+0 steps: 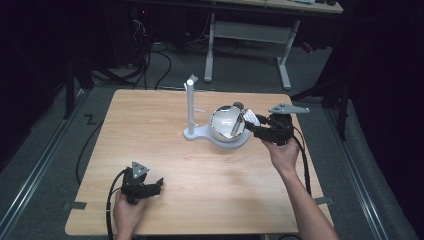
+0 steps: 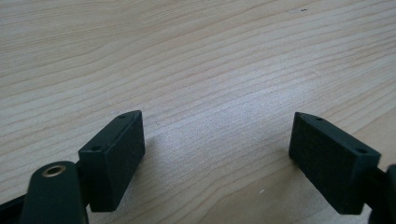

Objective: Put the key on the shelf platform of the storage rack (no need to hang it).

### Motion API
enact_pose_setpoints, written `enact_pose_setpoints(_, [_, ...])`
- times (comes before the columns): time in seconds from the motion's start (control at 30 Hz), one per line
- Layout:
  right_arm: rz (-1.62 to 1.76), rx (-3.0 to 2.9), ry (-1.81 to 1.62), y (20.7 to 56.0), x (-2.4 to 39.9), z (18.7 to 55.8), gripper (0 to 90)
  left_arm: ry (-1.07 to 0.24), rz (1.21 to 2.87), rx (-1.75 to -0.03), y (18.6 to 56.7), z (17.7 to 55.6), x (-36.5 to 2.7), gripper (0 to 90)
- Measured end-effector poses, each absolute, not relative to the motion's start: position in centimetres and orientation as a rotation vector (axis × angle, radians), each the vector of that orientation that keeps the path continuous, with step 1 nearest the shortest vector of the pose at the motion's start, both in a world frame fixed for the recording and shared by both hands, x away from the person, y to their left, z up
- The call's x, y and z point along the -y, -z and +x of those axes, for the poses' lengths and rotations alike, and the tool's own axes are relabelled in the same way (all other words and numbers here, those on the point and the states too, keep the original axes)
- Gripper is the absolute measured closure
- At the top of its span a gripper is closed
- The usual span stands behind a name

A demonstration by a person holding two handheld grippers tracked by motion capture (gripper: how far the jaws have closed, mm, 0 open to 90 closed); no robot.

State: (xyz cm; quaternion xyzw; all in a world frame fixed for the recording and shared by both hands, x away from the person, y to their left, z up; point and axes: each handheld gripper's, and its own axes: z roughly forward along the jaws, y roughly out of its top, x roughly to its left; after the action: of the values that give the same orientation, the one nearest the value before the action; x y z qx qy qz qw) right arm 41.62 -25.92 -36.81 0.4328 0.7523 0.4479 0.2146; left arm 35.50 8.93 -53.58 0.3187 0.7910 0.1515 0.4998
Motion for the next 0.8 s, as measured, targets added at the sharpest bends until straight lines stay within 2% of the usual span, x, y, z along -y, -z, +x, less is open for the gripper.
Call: enact_pose_setpoints(0.8, [1.287, -2.119, -1.126, 39.5, 25.0, 45.2, 50.7, -0.363, 0.766, -1.918, 53.6, 35.5, -8.9, 18.7])
